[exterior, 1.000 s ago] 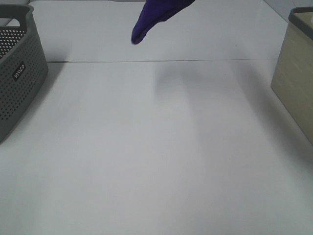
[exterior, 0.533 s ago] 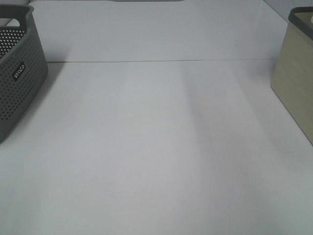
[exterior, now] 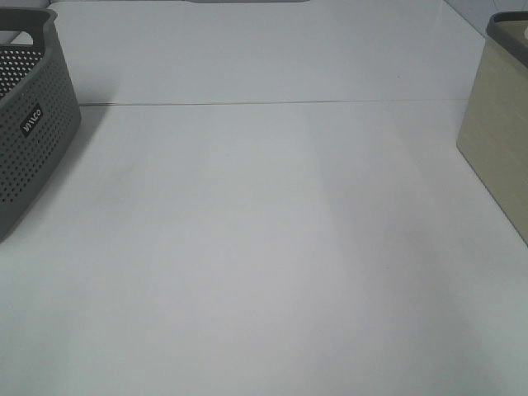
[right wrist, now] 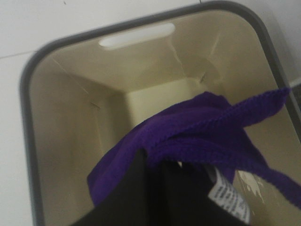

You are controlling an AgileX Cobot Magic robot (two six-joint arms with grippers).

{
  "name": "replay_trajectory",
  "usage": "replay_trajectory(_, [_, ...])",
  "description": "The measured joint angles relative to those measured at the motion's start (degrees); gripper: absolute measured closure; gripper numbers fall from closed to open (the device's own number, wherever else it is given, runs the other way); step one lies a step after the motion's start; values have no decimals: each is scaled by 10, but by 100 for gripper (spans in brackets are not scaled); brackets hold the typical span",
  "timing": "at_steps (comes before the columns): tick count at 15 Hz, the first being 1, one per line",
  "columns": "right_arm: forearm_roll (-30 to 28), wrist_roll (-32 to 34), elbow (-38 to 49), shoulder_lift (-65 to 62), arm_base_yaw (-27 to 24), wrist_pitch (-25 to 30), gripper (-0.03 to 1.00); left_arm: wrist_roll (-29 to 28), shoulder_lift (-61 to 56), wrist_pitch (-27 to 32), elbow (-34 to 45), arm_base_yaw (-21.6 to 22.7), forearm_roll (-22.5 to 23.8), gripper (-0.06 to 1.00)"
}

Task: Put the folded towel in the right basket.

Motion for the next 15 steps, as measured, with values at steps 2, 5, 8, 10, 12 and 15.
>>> replay_trajectory(2, [-5, -3, 49, 0, -10, -1, 94, 0, 0, 0, 0, 0, 0, -5])
replay_trajectory(5, [-4, -1, 81, 0, -10, 1, 63, 0, 0, 0, 0, 0, 0, -5])
replay_trajectory(8, [-4, 18, 81, 0, -10, 1, 9, 0, 0, 0, 0, 0, 0, -5])
replay_trajectory(10, [14, 16, 81, -1, -10, 1, 2, 0, 0, 0, 0, 0, 0, -5])
replay_trajectory(12, [81, -48, 84, -19, 7, 1, 0, 0, 0, 0, 0, 0, 0, -5])
replay_trajectory(15, [69, -40, 84, -56, 88, 1, 0, 0, 0, 0, 0, 0, 0, -5])
